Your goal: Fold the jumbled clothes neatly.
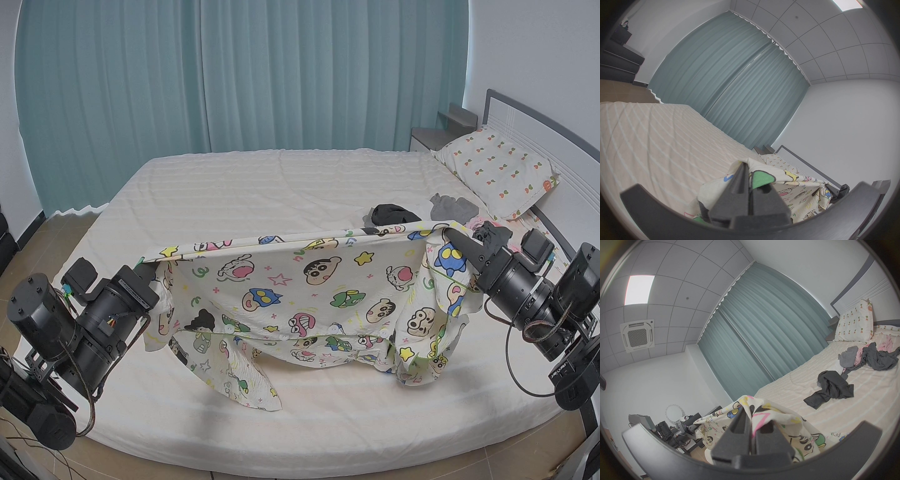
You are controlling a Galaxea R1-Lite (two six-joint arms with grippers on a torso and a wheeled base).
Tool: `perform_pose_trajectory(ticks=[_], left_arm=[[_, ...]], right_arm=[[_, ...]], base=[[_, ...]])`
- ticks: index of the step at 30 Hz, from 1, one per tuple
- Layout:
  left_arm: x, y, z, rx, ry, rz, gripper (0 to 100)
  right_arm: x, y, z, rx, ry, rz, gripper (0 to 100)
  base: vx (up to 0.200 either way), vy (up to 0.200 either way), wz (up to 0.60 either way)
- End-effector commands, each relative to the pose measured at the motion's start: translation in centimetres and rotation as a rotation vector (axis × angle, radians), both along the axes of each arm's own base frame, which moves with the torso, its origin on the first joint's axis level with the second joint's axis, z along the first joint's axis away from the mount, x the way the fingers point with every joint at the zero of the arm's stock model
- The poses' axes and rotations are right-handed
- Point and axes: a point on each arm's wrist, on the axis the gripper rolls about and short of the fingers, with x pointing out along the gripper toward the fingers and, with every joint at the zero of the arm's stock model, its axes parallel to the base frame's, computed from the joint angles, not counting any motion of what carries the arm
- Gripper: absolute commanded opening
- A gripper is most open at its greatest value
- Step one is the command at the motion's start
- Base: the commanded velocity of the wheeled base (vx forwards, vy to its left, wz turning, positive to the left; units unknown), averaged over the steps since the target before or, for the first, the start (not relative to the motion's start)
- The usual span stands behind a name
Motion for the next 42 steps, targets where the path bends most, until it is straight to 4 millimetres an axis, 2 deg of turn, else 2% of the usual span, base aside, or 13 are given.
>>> perform_pose_trajectory(ticks=[1, 9, 27, 35, 42], left_arm=[[0.0, 0.0, 0.1, -0.006, -0.014, 0.003, 0], [0.1, 0.1, 0.2, -0.007, -0.017, 0.004, 0], [0.1, 0.0, 0.2, -0.008, -0.018, -0.001, 0], [0.0, 0.0, 0.4, -0.010, -0.026, 0.001, 0], [-0.2, 0.1, 0.7, 0.001, -0.042, 0.005, 0]], right_arm=[[-0.1, 0.0, 0.1, 0.005, -0.010, 0.002, 0], [-0.1, 0.0, 0.3, 0.007, -0.014, 0.003, 0], [-0.9, -0.4, 1.1, 0.017, -0.047, 0.009, 0], [-1.9, -1.0, 2.4, 0.031, -0.100, 0.018, 0], [-3.6, -1.7, 3.9, 0.022, -0.185, 0.042, 0]], base=[[0.000, 0.200, 0.00], [0.000, 0.200, 0.00], [0.000, 0.000, 0.00], [-0.200, 0.000, 0.00], [-0.200, 0.000, 0.00]])
